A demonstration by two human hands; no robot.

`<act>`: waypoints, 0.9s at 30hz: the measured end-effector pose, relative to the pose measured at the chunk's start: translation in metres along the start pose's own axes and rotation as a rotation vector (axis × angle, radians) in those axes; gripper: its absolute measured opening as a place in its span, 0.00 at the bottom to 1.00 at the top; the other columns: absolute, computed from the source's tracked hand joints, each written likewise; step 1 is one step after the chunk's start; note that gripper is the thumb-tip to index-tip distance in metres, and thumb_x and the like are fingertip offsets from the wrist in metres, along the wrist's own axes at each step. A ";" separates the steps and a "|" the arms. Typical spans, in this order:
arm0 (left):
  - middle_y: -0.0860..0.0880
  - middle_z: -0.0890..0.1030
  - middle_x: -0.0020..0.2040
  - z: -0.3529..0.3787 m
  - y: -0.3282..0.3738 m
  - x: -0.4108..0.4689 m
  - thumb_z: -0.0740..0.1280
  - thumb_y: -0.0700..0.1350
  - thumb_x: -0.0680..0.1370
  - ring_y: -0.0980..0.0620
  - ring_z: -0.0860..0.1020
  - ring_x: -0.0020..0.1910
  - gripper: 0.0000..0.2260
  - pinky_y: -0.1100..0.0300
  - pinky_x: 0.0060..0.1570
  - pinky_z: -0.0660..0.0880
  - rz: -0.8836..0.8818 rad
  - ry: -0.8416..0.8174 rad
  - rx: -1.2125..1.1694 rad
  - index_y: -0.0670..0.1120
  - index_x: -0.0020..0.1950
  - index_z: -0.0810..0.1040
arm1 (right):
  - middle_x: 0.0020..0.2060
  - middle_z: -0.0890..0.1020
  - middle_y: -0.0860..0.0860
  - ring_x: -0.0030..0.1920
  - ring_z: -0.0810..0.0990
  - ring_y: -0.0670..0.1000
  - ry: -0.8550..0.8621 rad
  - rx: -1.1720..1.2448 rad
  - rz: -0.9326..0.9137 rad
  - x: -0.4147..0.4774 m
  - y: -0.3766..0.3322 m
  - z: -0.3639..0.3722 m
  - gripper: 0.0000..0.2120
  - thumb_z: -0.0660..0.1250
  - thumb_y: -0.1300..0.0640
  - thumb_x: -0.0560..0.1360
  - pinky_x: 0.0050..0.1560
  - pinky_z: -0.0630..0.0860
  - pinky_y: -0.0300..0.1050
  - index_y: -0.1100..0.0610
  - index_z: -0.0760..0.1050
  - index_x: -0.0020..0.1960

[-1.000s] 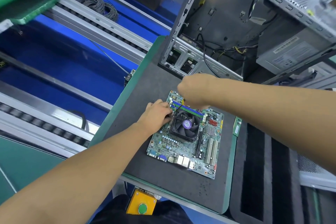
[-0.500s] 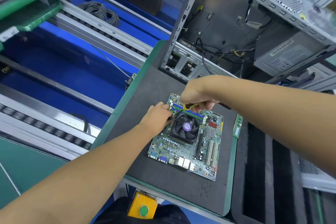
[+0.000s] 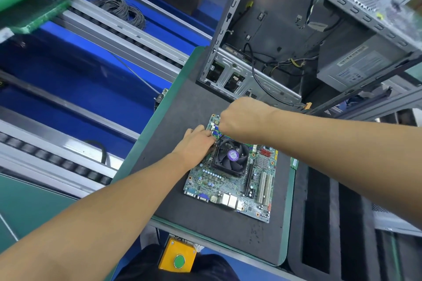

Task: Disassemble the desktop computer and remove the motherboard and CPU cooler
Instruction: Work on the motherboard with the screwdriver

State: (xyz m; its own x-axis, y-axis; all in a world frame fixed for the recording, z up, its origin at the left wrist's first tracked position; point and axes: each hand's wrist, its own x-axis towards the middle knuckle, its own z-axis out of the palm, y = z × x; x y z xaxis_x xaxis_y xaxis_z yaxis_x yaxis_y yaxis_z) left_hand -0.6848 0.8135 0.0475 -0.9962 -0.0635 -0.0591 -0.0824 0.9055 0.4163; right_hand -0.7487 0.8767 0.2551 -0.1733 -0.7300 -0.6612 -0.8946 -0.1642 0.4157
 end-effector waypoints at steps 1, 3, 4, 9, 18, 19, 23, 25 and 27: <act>0.48 0.75 0.54 -0.001 -0.001 0.000 0.61 0.44 0.83 0.46 0.68 0.57 0.08 0.54 0.50 0.63 -0.006 0.009 -0.033 0.46 0.58 0.77 | 0.41 0.79 0.53 0.41 0.78 0.56 0.048 -0.024 -0.051 0.001 -0.002 0.003 0.15 0.60 0.67 0.77 0.36 0.69 0.46 0.56 0.61 0.35; 0.48 0.76 0.53 -0.001 -0.003 0.001 0.61 0.47 0.83 0.46 0.68 0.57 0.08 0.54 0.50 0.64 -0.002 0.024 -0.057 0.47 0.55 0.78 | 0.43 0.81 0.53 0.44 0.79 0.57 0.068 -0.022 -0.069 0.004 -0.001 0.001 0.13 0.61 0.67 0.76 0.36 0.69 0.47 0.56 0.64 0.36; 0.49 0.76 0.53 0.000 -0.005 0.001 0.62 0.48 0.82 0.47 0.69 0.57 0.08 0.55 0.48 0.63 0.010 0.020 -0.052 0.47 0.54 0.78 | 0.41 0.80 0.53 0.43 0.78 0.57 0.046 -0.005 -0.041 0.006 0.001 -0.002 0.11 0.61 0.66 0.77 0.36 0.70 0.47 0.56 0.66 0.38; 0.50 0.76 0.55 0.006 -0.007 0.000 0.63 0.51 0.82 0.48 0.68 0.57 0.11 0.56 0.47 0.60 -0.002 0.023 -0.080 0.48 0.57 0.81 | 0.39 0.77 0.56 0.39 0.74 0.56 -0.157 0.494 0.320 0.013 0.010 -0.012 0.17 0.58 0.54 0.82 0.30 0.68 0.44 0.60 0.69 0.38; 0.49 0.74 0.58 -0.004 0.002 0.001 0.64 0.50 0.80 0.48 0.70 0.60 0.12 0.56 0.47 0.65 -0.050 -0.010 0.001 0.48 0.61 0.79 | 0.42 0.76 0.57 0.36 0.72 0.50 -0.450 1.282 0.576 0.009 0.020 0.006 0.09 0.56 0.61 0.84 0.31 0.72 0.41 0.63 0.71 0.47; 0.49 0.74 0.58 -0.005 0.003 0.001 0.65 0.50 0.80 0.48 0.70 0.60 0.12 0.56 0.47 0.64 -0.057 -0.012 0.005 0.48 0.61 0.79 | 0.43 0.76 0.57 0.37 0.74 0.51 -0.455 1.274 0.587 0.010 0.020 0.006 0.08 0.56 0.61 0.84 0.32 0.74 0.41 0.64 0.71 0.49; 0.50 0.74 0.57 -0.006 0.006 0.002 0.63 0.47 0.81 0.49 0.70 0.59 0.09 0.56 0.47 0.64 -0.065 -0.005 0.035 0.48 0.60 0.78 | 0.46 0.80 0.59 0.36 0.84 0.54 -0.607 1.167 0.610 0.012 0.018 0.007 0.11 0.54 0.61 0.84 0.33 0.82 0.42 0.65 0.71 0.57; 0.50 0.74 0.56 -0.004 0.004 0.002 0.63 0.46 0.81 0.49 0.70 0.58 0.09 0.56 0.47 0.64 -0.058 -0.001 0.039 0.48 0.58 0.79 | 0.39 0.79 0.56 0.22 0.73 0.47 -0.642 1.113 0.587 0.012 0.018 0.004 0.12 0.51 0.59 0.85 0.20 0.71 0.36 0.64 0.71 0.54; 0.50 0.74 0.55 -0.004 0.003 0.002 0.63 0.47 0.81 0.49 0.69 0.58 0.09 0.55 0.47 0.64 -0.048 -0.008 0.038 0.47 0.57 0.80 | 0.33 0.75 0.52 0.20 0.67 0.47 -0.524 0.874 0.480 0.012 0.019 0.001 0.12 0.55 0.59 0.83 0.20 0.63 0.35 0.59 0.69 0.42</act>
State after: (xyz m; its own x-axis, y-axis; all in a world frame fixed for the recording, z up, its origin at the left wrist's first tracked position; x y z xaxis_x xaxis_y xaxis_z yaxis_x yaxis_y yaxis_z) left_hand -0.6874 0.8142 0.0521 -0.9909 -0.1039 -0.0858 -0.1289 0.9167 0.3782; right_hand -0.7685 0.8649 0.2545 -0.5444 -0.1901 -0.8170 -0.6347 0.7302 0.2530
